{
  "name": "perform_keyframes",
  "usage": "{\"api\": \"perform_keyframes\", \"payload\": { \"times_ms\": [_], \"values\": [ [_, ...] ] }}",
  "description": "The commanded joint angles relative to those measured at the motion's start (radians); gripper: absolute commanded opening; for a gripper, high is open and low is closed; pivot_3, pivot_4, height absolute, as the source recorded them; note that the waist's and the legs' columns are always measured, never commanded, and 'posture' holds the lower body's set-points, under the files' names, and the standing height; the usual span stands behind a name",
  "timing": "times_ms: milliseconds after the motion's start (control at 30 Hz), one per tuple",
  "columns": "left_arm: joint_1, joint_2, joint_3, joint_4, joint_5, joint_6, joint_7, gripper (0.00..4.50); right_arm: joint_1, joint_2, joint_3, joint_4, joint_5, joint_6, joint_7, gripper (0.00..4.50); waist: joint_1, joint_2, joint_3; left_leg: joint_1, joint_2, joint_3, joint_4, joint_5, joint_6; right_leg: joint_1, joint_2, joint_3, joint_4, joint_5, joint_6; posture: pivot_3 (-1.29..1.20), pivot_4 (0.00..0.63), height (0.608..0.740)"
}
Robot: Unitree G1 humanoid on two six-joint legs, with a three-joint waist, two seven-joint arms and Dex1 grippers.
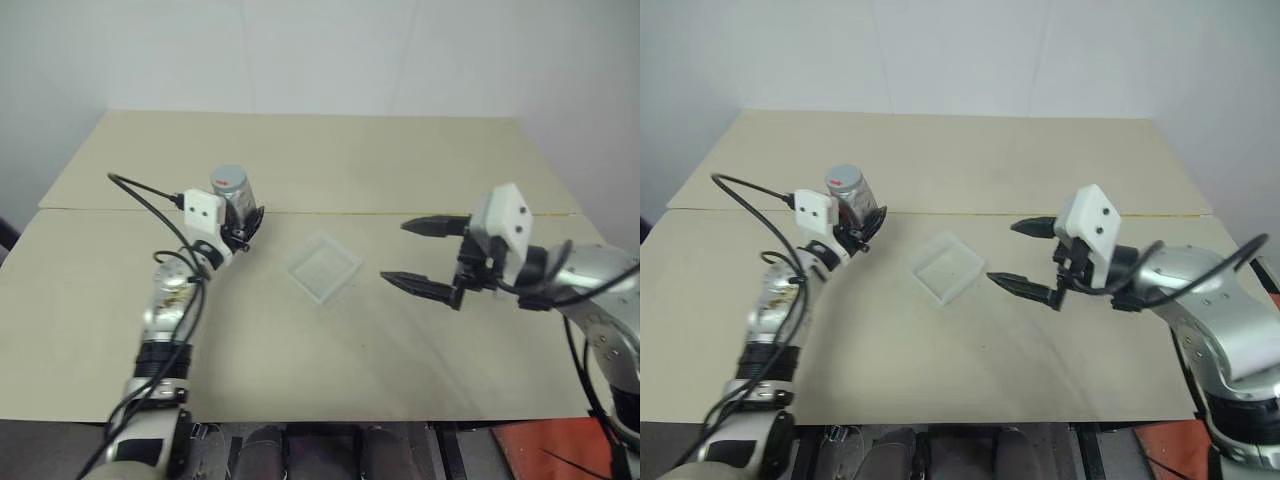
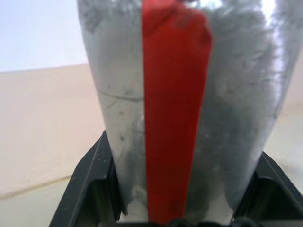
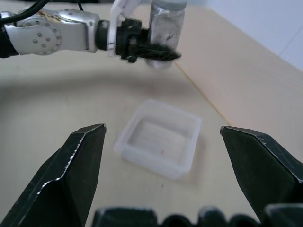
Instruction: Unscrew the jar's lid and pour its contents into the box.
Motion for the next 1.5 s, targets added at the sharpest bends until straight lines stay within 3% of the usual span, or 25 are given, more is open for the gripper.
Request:
{"api": "perform_keyframes", "payload": {
  "times_ms": [33, 200, 400, 667, 1200, 1300, 1433, 1500],
  "values": [
    [-0.034, 0.093, -0.027, -0.041, -0.088, 0.049, -0.289, 2.39, -0.118, 0.075, 0.053, 0.037, -0.008, 0.024, -0.055, 4.50, -0.005, 0.000, 0.000, 0.000, 0.000, 0.000, 0.000, 0.000, 0.000, 0.000, 0.000, 0.000, 0.000, 0.000, 0.000, 0.00, 0.150, 0.740],
    [-0.111, 0.169, -0.052, 0.038, -0.155, 0.042, -0.632, 2.39, -0.279, 0.243, 0.150, 0.127, -0.049, 0.064, -0.156, 4.50, -0.006, 0.000, 0.000, -0.001, 0.000, 0.002, 0.000, 0.000, 0.000, -0.001, 0.001, -0.001, 0.000, 0.000, 0.000, 0.00, 0.150, 0.740],
    [-0.194, 0.144, -0.077, 0.147, -0.128, -0.062, -0.816, 2.39, -0.400, 0.409, 0.210, 0.208, -0.091, 0.089, -0.239, 4.50, -0.008, 0.001, 0.000, -0.003, 0.000, 0.005, 0.000, 0.001, -0.002, -0.002, 0.001, -0.002, 0.000, 0.000, 0.000, 0.00, 0.150, 0.740],
    [-0.225, 0.078, -0.110, 0.200, -0.069, -0.142, -0.837, 2.39, -0.452, 0.517, 0.240, 0.234, -0.105, 0.129, -0.276, 4.50, -0.009, 0.001, 0.000, -0.003, 0.000, 0.005, 0.001, 0.001, -0.001, -0.002, 0.001, -0.002, 0.000, 0.000, 0.000, 0.00, 0.150, 0.740],
    [-0.248, 0.064, -0.101, 0.236, -0.049, -0.164, -0.862, 2.39, -0.446, 0.535, 0.258, 0.239, -0.124, 0.150, -0.255, 4.50, -0.011, 0.001, 0.000, -0.003, 0.000, 0.002, 0.001, 0.000, 0.000, -0.003, 0.001, -0.002, 0.001, 0.000, 0.000, 0.00, 0.150, 0.740],
    [-0.247, 0.064, -0.098, 0.233, -0.047, -0.164, -0.861, 2.39, -0.447, 0.542, 0.256, 0.245, -0.123, 0.146, -0.249, 3.94, -0.011, 0.001, 0.000, -0.003, 0.000, 0.002, 0.000, 0.000, 0.000, -0.003, 0.001, -0.002, 0.001, 0.000, 0.000, 0.00, 0.150, 0.740],
    [-0.243, 0.063, -0.097, 0.226, -0.047, -0.164, -0.861, 2.39, -0.446, 0.544, 0.253, 0.245, -0.125, 0.145, -0.240, 2.77, -0.011, 0.001, 0.000, -0.003, 0.000, 0.002, 0.000, 0.000, 0.000, -0.003, 0.001, -0.002, 0.001, 0.000, 0.000, 0.00, 0.150, 0.740],
    [-0.242, 0.063, -0.097, 0.224, -0.047, -0.165, -0.861, 2.39, -0.446, 0.545, 0.248, 0.250, -0.116, 0.150, -0.232, 2.77, -0.011, 0.001, 0.000, -0.003, 0.000, 0.001, 0.000, 0.000, 0.000, -0.003, 0.001, -0.002, 0.001, 0.000, 0.000, 0.00, 0.150, 0.740]
  ]
}}
